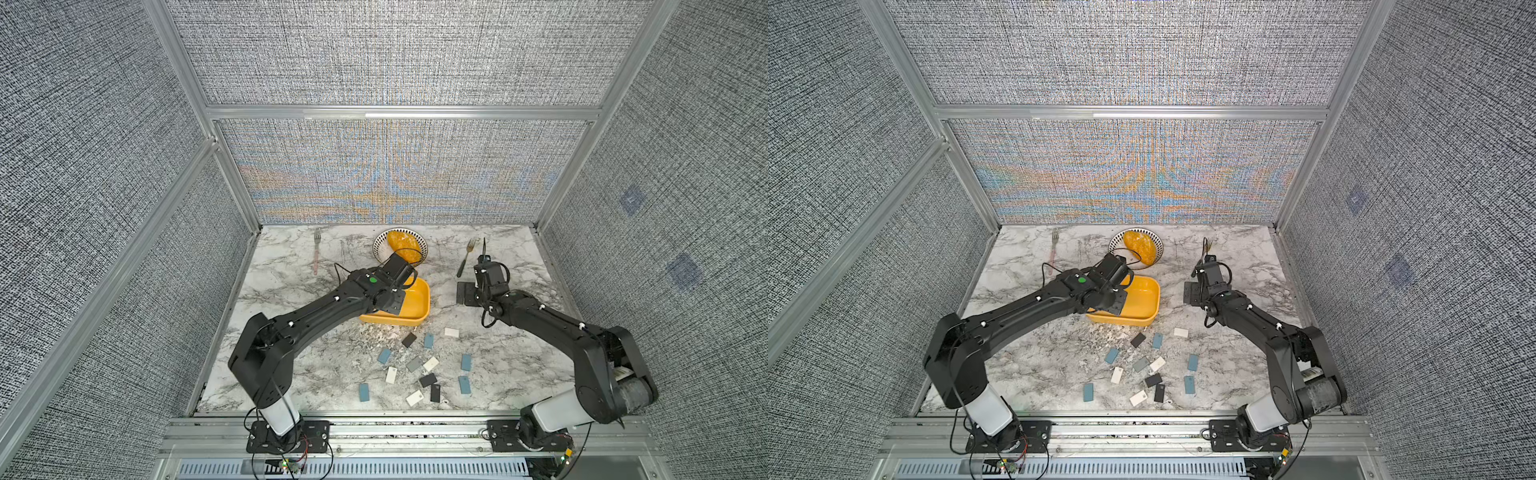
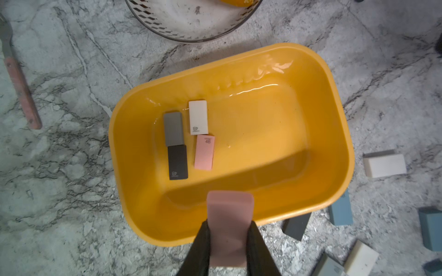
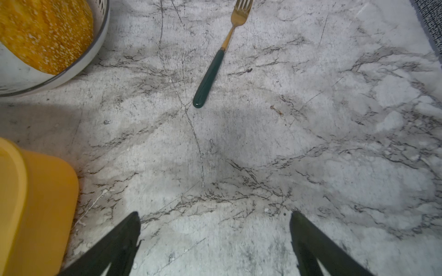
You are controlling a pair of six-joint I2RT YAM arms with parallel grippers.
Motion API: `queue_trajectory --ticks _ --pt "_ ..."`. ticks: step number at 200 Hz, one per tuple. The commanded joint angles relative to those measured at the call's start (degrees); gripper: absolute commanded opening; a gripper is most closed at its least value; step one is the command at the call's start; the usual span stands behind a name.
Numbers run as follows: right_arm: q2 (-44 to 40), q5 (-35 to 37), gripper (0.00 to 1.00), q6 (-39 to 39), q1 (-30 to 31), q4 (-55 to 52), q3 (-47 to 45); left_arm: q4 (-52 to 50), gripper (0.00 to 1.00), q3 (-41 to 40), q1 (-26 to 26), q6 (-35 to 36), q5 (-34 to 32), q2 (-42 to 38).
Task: Put the eraser in the storage box
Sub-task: Place the eraser in the storage box.
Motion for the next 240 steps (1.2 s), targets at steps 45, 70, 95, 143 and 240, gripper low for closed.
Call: queue_trajectory --ticks 45,70,95,143,240 --pt "-0.07 0.11 0.98 -0.23 -0.37 -1.02 0.65 3.56 0.25 8.23 3.13 5.51 2.71 11.60" --pt "0.37 0.02 0.98 -0.19 -0.62 -0.81 0.52 3.76 0.25 10.30 4.78 5.82 3.26 14.44" --pt "0.62 -0.03 0.98 -0.23 -0.96 -0.18 0.12 4.80 0.25 11.32 6.14 5.86 4.02 18.69" --pt "2.12 -0.68 0.98 -0.21 -1.13 0.04 0.34 4.33 0.25 16.07 6.66 5.80 5.51 23.86" --pt "3.18 -0.78 0.98 -0.23 -1.13 0.42 0.09 4.90 0.25 17.79 7.03 5.15 5.73 28.10"
